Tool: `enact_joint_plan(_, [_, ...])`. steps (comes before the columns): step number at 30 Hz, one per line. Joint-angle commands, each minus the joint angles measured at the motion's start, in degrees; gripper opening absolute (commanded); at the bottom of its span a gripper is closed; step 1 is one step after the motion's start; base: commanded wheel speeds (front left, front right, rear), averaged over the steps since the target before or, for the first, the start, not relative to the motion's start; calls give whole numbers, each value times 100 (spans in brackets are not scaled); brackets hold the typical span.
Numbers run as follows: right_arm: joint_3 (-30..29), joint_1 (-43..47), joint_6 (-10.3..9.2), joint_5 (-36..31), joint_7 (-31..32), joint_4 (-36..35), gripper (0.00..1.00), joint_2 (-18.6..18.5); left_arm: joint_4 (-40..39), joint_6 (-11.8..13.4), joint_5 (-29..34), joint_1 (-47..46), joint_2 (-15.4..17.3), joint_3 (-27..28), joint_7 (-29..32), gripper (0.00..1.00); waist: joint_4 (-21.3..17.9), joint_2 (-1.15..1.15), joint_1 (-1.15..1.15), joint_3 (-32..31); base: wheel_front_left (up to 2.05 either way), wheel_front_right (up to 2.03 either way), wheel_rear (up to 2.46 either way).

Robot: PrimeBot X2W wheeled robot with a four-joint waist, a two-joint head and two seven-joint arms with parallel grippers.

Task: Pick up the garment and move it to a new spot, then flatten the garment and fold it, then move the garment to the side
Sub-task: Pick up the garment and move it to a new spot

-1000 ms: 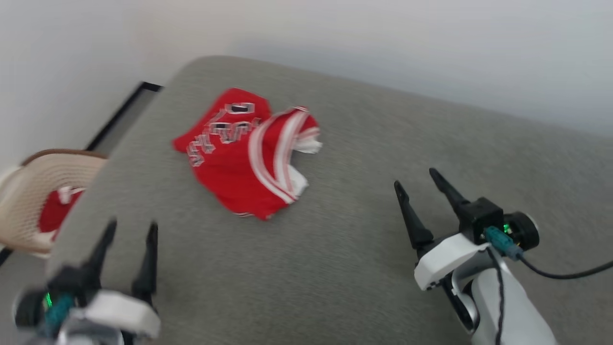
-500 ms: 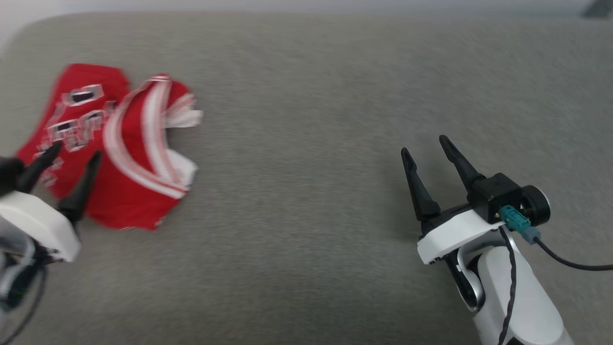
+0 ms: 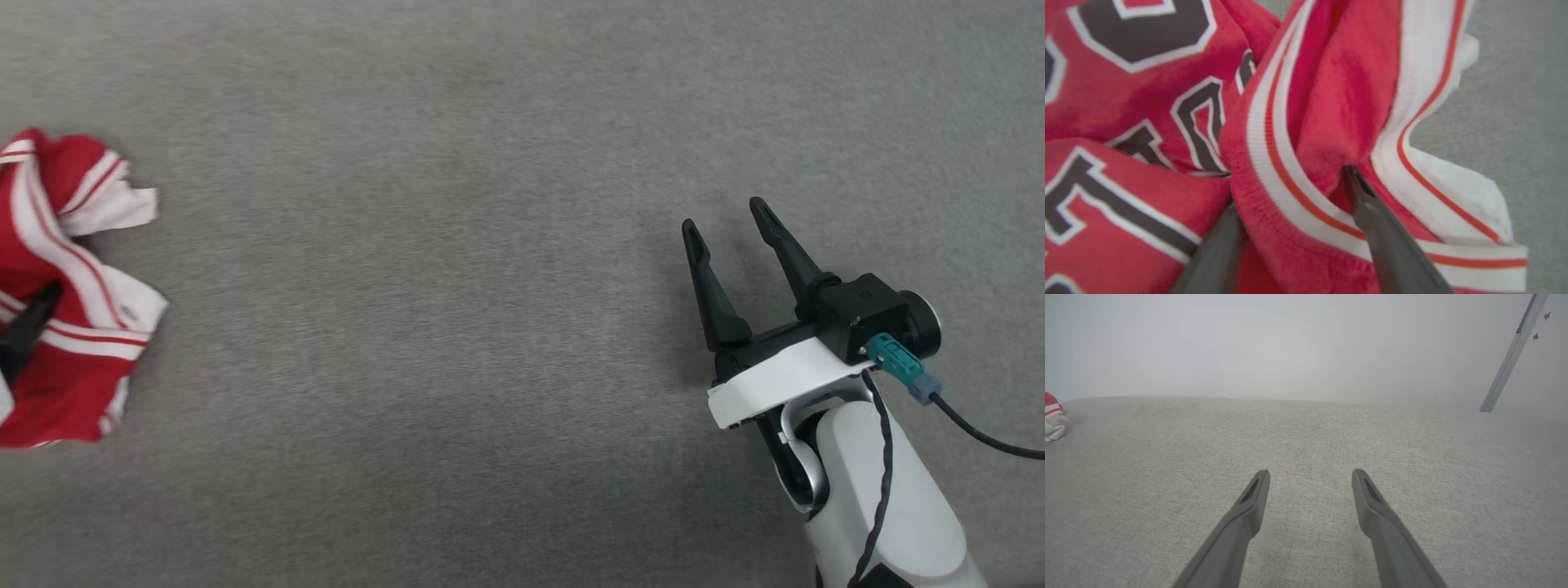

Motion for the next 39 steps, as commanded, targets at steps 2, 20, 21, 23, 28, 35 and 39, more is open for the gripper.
enact_joint_plan(2, [24,-18,-2,66,-28,-59,100,12,27,6,-152,29,-94,-383,226,24,-188,0,0,125,0,0,0])
enact_joint_plan(20, [-22,284,-2,736,-28,-160,100,3,-1116,10,683,-1645,-191,-1425,-1067,0,-579,0,0,-363,0,0,0])
enact_joint_plan(21, [-24,301,-2,804,-28,-177,100,5,-1240,10,721,-1800,-241,-1518,-1051,0,-646,0,0,-357,0,0,0])
enact_joint_plan(23, [-35,346,-1,926,-28,-214,100,7,-1445,11,777,-2112,-429,-1737,-1006,0,-797,0,0,-327,0,0,0])
enact_joint_plan(28, [86,378,-1,1271,-28,-341,100,7,-1677,11,1003,-2859,-976,-2442,-697,0,-1369,0,0,-151,0,0,0])
enact_joint_plan(35, [249,529,-1,1783,-29,-530,100,8,-1429,11,983,-3455,-1624,-3243,-358,0,-2236,0,0,172,0,0,0])
enact_joint_plan(39, [301,650,-1,2058,-29,-614,100,11,-1349,11,1088,-3208,-1546,-3347,59,0,-2601,0,0,270,0,0,0])
